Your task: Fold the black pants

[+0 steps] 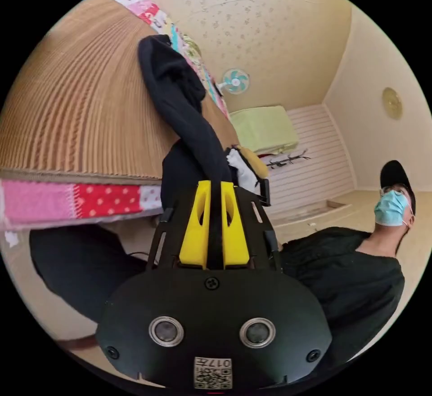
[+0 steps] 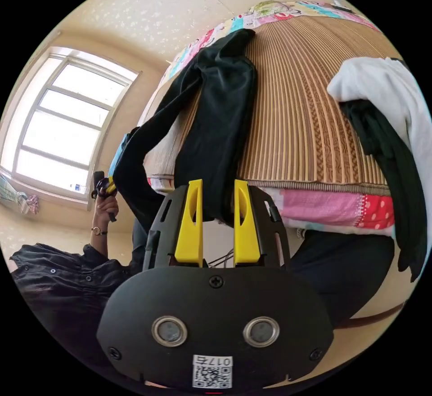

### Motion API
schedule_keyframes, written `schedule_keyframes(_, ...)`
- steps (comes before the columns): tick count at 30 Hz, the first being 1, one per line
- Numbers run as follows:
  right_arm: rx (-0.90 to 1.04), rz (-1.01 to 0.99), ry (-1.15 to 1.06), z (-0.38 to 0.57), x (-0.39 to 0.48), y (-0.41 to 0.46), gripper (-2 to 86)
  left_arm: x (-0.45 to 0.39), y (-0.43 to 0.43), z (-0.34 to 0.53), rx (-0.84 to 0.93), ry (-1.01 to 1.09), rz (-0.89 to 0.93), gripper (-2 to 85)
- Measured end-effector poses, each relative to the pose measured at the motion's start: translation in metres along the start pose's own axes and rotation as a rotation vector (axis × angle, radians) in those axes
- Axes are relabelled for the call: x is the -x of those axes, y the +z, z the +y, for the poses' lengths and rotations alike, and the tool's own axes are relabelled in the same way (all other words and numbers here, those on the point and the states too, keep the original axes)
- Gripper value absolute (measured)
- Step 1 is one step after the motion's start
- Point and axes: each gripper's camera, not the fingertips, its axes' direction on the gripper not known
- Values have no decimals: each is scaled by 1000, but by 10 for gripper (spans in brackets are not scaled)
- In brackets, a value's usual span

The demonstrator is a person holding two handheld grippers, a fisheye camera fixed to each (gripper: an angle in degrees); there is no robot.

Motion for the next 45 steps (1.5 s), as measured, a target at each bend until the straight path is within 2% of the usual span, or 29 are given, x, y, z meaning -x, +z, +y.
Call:
schedule_keyframes(2, 41, 40, 33, 6, -5, 16, 114, 1, -14, 15, -5, -43, -174, 49)
schedule_keyframes(3, 69, 53, 49, 9, -8, 25, 116, -3, -19, 21, -9, -44, -204, 51)
schedule_keyframes(8, 67, 25, 5, 4, -11, 34, 126, -37, 6, 8, 7, 80, -34, 53)
schedule_keyframes(11, 65, -80, -29, 7, -12, 27, 129, -74, 41, -18, 62, 196, -25, 55)
schedule_keyframes(13, 71, -126, -39, 13, -13, 34, 121, -93, 58, -35, 69, 233, -93, 60)
schedule_keyframes(18, 123, -142, -99, 26, -6, 57, 73, -96, 60, -66, -70, 91, -545, 99)
schedule_keyframes(20, 117, -182, -192, 32, 4, 46, 47, -81, 60, -72, -28, 18, -584, 106)
schedule_keyframes(22, 88, -241, -288, 40, 12, 25, 39, -56, 68, -75, 88, -47, -476, 111)
schedule_keyframes(23, 33, -312, -334, 45, 12, 5, 37, -37, 72, -72, 122, -107, -341, 108)
schedule_keyframes(26, -139, -470, -321, 55, -11, -40, 33, 8, 69, -58, 59, -268, -28, 93)
schedule_keyframes(28, -155, -425, -259, 55, -24, -49, 31, 28, 70, -54, 53, -330, 88, 88)
schedule_keyframes(30, -47, -209, -235, 51, -20, -43, 30, 29, 77, -57, 122, -289, 187, 63)
schedule_keyframes(31, -24, -169, -251, 51, -15, -41, 29, 25, 78, -57, 137, -260, 238, 53)
schedule_keyframes(33, -1, -95, -309, 55, 4, -34, 28, 21, 84, -50, 93, -219, 621, 47)
schedule_keyframes(34, -1, -95, -313, 56, 6, -32, 28, 24, 84, -46, 57, -226, 733, 47)
schedule_keyframes(35, -4, -109, -304, 56, 8, -30, 28, 31, 84, -37, -21, -236, 930, 45)
schedule_keyframes(36, -8, -130, -281, 56, 7, -28, 28, 41, 83, -27, -70, -240, 1028, 42)
schedule_keyframes(37, -11, -141, -270, 57, 5, -27, 28, 46, 81, -22, -78, -242, 1019, 42)
schedule_keyframes(38, -13, -158, -247, 58, 2, -26, 27, 55, 75, -12, -60, -254, 877, 41)
schedule_keyframes(39, -7, -170, -226, 60, -1, -23, 27, 59, 68, -2, -9, -270, 588, 41)
schedule_keyframes(40, -3, -175, -219, 61, -3, -23, 27, 59, 65, 2, 31, -271, 412, 41)
schedule_keyframes(41, 3, -177, -209, 64, -4, -21, 27, 52, 63, 9, 121, -243, 79, 40)
schedule_keyframes(42, 10, -172, -203, 66, -4, -20, 27, 42, 64, 17, 176, -194, -142, 34)
schedule_keyframes(44, 23, -148, -192, 69, -4, -18, 27, 29, 59, 31, 104, -132, -190, 24)
schedule_keyframes(45, 31, -131, -192, 70, -2, -17, 27, 25, 55, 39, 27, -90, -91, 26)
